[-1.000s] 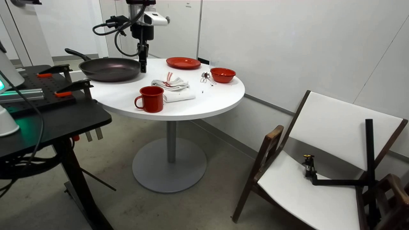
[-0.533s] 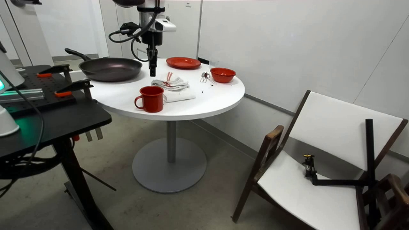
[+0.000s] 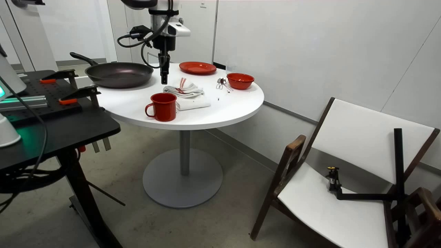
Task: Bring the cup closer to the pan
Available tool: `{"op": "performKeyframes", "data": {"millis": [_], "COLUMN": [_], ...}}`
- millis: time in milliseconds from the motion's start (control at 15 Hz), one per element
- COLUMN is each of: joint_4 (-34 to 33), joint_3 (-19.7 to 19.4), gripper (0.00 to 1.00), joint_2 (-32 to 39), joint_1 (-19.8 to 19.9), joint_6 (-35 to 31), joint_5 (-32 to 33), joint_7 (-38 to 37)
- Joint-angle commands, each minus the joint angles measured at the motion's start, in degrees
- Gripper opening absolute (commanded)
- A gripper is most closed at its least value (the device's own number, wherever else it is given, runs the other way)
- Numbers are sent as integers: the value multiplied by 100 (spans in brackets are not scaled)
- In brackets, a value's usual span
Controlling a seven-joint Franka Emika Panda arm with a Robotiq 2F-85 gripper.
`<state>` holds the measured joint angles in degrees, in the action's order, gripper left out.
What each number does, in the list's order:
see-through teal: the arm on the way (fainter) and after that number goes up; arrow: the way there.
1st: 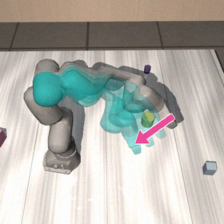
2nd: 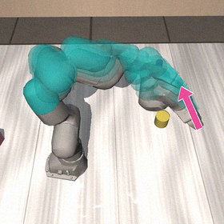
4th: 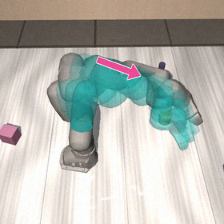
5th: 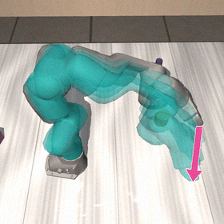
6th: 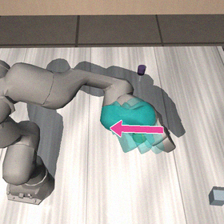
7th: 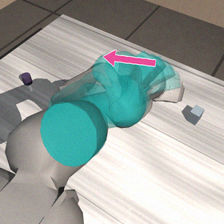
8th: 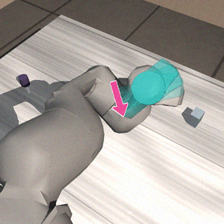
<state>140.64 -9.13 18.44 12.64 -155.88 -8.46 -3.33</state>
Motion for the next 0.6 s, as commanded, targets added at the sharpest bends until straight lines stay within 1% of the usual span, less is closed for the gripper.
{"op": "performKeyframes", "data": {"millis": [0, 533], "joint_4": [-316, -692], "joint_3": [29, 70], "gripper": [100, 100], "joint_2": [304, 803], "joint_1": [95, 347], "joint_6": [197, 450], "joint_5": [-149, -349], "joint_7": [39, 104]}}
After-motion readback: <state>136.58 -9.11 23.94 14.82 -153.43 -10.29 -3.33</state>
